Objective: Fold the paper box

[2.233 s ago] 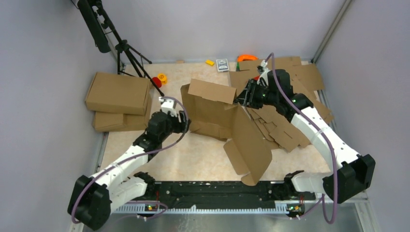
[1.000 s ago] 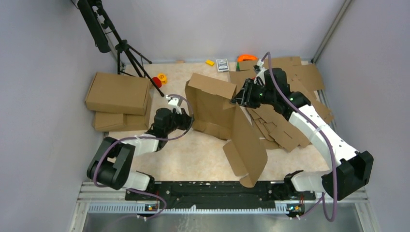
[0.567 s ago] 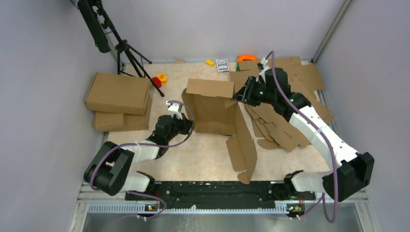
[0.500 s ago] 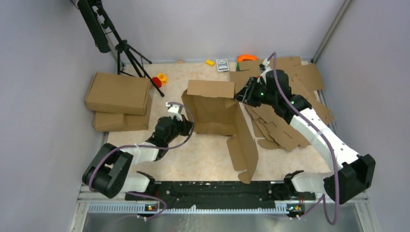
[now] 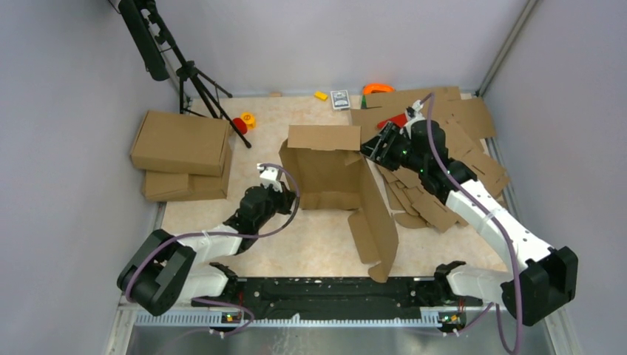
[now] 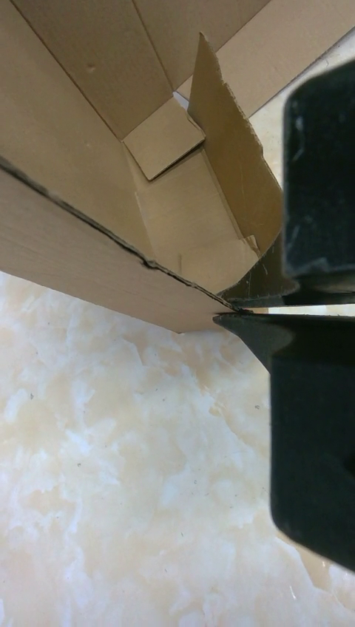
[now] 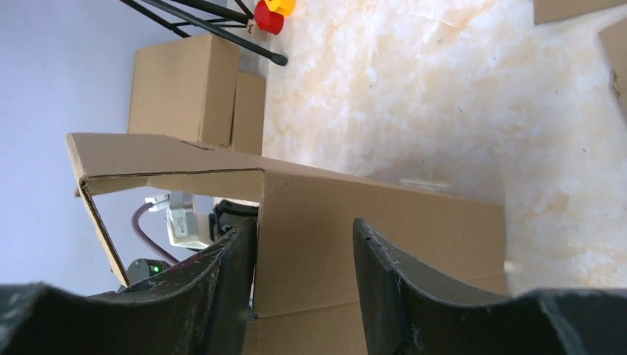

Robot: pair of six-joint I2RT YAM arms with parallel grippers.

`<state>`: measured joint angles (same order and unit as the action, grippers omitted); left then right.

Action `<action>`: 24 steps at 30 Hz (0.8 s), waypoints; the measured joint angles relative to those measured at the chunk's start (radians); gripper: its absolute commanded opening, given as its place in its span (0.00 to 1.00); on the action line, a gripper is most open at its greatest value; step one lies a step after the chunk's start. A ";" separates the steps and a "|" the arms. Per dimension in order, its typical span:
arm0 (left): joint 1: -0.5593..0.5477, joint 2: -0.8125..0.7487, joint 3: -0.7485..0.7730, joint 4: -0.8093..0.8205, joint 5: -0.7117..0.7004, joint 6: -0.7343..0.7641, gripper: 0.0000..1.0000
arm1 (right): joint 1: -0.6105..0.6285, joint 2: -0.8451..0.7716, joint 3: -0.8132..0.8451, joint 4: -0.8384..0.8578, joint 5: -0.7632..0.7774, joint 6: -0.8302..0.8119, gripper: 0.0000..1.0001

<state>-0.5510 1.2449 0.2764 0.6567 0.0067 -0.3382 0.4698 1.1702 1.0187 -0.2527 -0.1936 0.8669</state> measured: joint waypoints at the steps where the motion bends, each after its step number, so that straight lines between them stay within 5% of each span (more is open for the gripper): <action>1: -0.002 -0.004 0.000 -0.005 -0.005 0.001 0.00 | -0.003 -0.008 -0.007 0.002 0.002 -0.003 0.50; 8: -0.012 -0.006 0.000 -0.011 -0.029 0.013 0.00 | -0.021 -0.041 -0.050 -0.009 -0.029 -0.035 0.70; 24: -0.035 -0.006 0.000 -0.022 -0.080 0.051 0.00 | -0.095 -0.103 -0.061 -0.045 -0.152 -0.055 0.82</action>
<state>-0.5865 1.2385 0.2768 0.6346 -0.0734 -0.2867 0.3744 1.0672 0.9581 -0.2977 -0.3454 0.8120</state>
